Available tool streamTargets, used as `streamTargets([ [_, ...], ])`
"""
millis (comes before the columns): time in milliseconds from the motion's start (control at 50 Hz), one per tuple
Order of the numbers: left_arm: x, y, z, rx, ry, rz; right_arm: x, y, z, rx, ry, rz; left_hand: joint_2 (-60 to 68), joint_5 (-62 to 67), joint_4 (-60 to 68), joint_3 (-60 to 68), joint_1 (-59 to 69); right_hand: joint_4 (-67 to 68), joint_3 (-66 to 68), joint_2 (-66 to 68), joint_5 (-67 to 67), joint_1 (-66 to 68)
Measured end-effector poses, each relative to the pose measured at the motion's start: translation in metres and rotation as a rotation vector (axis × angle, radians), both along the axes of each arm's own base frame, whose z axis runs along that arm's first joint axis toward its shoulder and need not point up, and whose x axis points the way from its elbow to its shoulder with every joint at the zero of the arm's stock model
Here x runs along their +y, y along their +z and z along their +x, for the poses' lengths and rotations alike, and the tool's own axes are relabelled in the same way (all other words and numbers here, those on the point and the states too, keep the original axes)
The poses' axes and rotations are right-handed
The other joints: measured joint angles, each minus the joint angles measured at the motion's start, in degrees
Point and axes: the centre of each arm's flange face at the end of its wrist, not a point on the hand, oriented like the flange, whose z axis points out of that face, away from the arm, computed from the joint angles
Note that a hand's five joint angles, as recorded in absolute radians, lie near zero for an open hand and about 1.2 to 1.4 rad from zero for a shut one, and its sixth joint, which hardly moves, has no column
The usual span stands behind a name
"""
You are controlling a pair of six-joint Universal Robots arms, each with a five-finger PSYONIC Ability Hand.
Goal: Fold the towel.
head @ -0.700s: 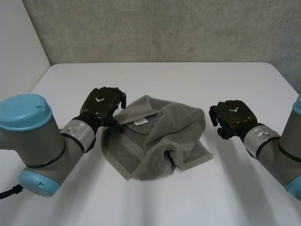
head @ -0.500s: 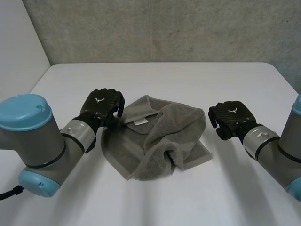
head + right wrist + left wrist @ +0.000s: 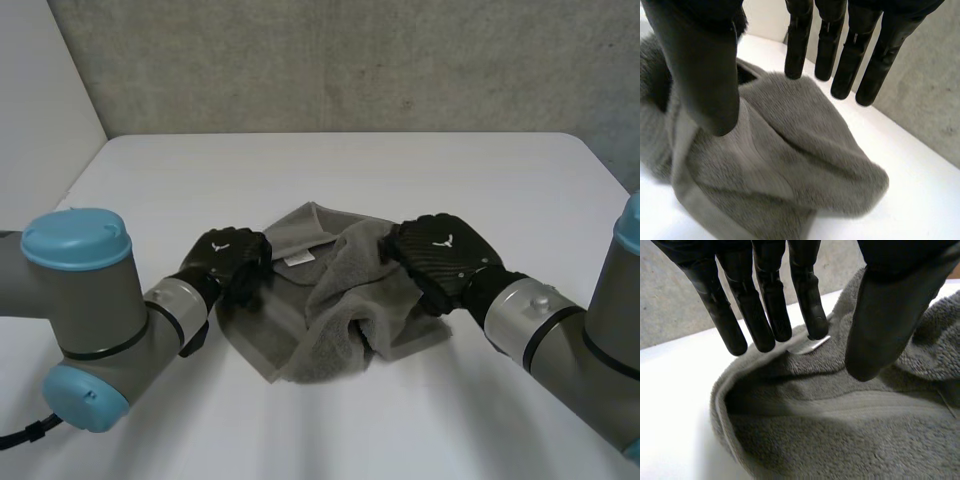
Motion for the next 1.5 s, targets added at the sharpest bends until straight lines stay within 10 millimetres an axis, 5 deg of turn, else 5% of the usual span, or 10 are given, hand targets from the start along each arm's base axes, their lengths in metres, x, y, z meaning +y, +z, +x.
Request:
streamTargets([
  [320,0.024,-0.009,-0.009,-0.035,-0.050,0.065,0.041,0.011,0.022,-0.001,0.133,-0.054,-12.5,-13.7,-12.6,-12.7,-13.4,-7.7,-7.2,-7.2,-7.9,-6.9],
  [580,0.032,-0.029,-0.013,-0.067,-0.068,0.115,0.065,-0.035,0.049,0.178,0.238,-0.138,-24.4,-26.0,-24.4,-24.8,-23.7,-7.3,-7.0,-7.0,-5.7,-6.8],
  [740,0.032,-0.036,-0.013,-0.081,-0.068,0.128,0.058,-0.061,0.055,0.279,0.209,-0.251,-24.4,-25.9,-24.4,-24.8,-23.7,5.6,5.7,5.4,7.2,5.2],
  [840,0.030,-0.037,-0.012,-0.096,-0.056,0.109,0.053,-0.062,0.055,0.273,0.184,-0.291,-22.2,-21.2,-22.4,-22.3,-22.0,32.4,31.8,32.8,34.0,32.7],
  [960,0.029,-0.042,-0.012,-0.137,-0.053,0.083,0.049,-0.059,0.052,0.263,0.159,-0.303,-19.6,-18.5,-19.7,-19.7,-19.0,44.9,43.6,44.3,46.4,43.9],
  [1340,0.029,-0.050,-0.015,-0.201,-0.085,0.054,0.011,-0.049,0.005,0.294,-0.030,-0.277,-1.5,-7.0,-1.3,-1.9,-5.4,45.7,44.4,44.3,46.6,44.0],
  [1500,0.028,-0.049,-0.016,-0.195,-0.080,0.054,0.007,-0.048,-0.002,0.297,-0.051,-0.272,12.1,7.1,17.5,12.0,5.4,45.7,44.4,44.3,46.6,44.0],
])
